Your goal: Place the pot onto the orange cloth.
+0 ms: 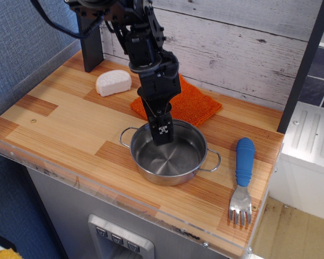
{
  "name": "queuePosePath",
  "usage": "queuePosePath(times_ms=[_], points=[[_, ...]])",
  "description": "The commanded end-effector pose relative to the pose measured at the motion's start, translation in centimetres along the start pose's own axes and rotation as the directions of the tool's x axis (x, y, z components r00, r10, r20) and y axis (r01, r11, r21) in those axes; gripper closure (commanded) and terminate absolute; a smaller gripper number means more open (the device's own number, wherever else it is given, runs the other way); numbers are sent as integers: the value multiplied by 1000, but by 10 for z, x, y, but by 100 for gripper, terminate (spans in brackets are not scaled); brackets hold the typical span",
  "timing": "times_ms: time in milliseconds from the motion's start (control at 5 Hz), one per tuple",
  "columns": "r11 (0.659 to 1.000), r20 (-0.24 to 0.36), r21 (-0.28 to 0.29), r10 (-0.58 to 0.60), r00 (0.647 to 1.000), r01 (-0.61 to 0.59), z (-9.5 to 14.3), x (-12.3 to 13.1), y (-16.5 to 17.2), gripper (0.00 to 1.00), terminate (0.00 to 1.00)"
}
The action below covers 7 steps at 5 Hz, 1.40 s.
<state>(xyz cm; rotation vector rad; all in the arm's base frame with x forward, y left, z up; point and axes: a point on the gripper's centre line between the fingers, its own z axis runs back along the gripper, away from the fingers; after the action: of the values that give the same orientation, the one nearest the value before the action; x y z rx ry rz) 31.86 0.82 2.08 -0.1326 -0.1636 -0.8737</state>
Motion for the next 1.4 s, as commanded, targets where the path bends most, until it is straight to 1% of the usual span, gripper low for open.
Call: queuePosePath(times_ms=[0, 200, 800, 1000, 1200], points=[[999, -15, 40, -20, 1000, 21, 7, 5, 3, 100, 0], [999, -13, 45, -18, 1000, 18, 9, 3, 3, 100, 0], [998, 20, 65, 2, 1000, -4, 25, 7, 2, 100, 0], [996, 35, 86, 16, 999, -18, 38, 10, 5, 100, 0], [993, 76, 98, 57, 995, -65, 52, 14, 13, 100, 0]])
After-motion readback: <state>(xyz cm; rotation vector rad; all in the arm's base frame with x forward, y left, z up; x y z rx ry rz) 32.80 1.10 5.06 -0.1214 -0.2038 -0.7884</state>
